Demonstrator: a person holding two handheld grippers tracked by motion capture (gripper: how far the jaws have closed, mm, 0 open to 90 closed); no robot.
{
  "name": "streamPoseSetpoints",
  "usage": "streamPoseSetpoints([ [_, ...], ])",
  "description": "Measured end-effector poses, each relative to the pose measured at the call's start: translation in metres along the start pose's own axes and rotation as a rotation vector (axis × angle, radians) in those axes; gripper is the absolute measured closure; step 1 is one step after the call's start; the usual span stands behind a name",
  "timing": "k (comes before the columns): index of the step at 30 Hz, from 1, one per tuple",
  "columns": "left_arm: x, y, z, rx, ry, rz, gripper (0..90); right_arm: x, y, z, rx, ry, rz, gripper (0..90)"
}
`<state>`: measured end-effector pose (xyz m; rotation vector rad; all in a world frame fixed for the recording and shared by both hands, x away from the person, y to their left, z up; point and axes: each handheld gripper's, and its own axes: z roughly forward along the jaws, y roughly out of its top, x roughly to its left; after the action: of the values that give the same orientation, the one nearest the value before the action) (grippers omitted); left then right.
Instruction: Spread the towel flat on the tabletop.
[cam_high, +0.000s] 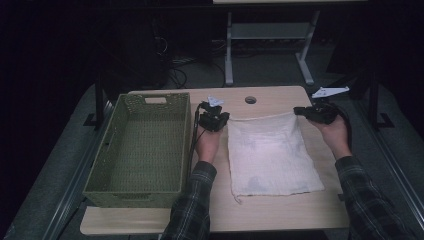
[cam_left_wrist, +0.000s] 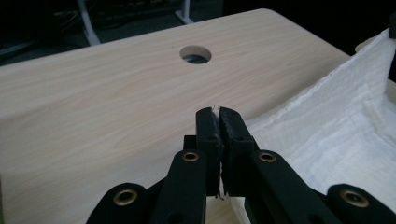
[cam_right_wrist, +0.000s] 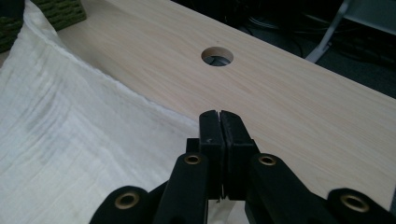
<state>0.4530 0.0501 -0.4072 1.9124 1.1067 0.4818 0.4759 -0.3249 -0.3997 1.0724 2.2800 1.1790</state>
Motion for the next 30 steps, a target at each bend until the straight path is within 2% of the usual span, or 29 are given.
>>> streamPoseSetpoints([
  [2, 0.003, -0.002, 0.008, 0.02, 0.011, -0.005, 86.9, -0.001, 0.001, 0.01, 0.027, -0.011, 0.0, 88.2],
  [6, 0.008, -0.005, 0.021, 0.046, 0.029, -0.014, 84.1, -0.006, -0.004, 0.027, 0.057, 0.004, 0.041, 86.9],
  [8, 0.01, -0.005, 0.024, 0.057, 0.035, -0.015, 78.8, -0.007, -0.007, 0.033, 0.055, 0.014, 0.049, 77.1],
  [12, 0.007, -0.005, 0.023, 0.06, 0.034, 0.003, 69.5, -0.006, -0.008, 0.034, 0.059, 0.023, 0.057, 71.2],
  [16, 0.001, -0.006, 0.018, 0.071, 0.011, 0.024, 64.1, -0.006, -0.011, 0.027, 0.05, 0.028, 0.055, 67.9],
  [21, -0.01, -0.008, 0.009, 0.084, -0.039, 0.049, 60.0, -0.003, -0.019, 0.017, 0.062, 0.04, 0.054, 64.7],
  [25, -0.02, -0.013, 0.003, 0.102, -0.081, 0.073, 58.8, -0.002, -0.027, 0.011, 0.071, 0.06, 0.063, 64.4],
  [30, -0.035, -0.022, -0.008, 0.123, -0.136, 0.107, 58.3, -0.002, -0.036, 0.004, 0.075, 0.055, 0.057, 63.6],
])
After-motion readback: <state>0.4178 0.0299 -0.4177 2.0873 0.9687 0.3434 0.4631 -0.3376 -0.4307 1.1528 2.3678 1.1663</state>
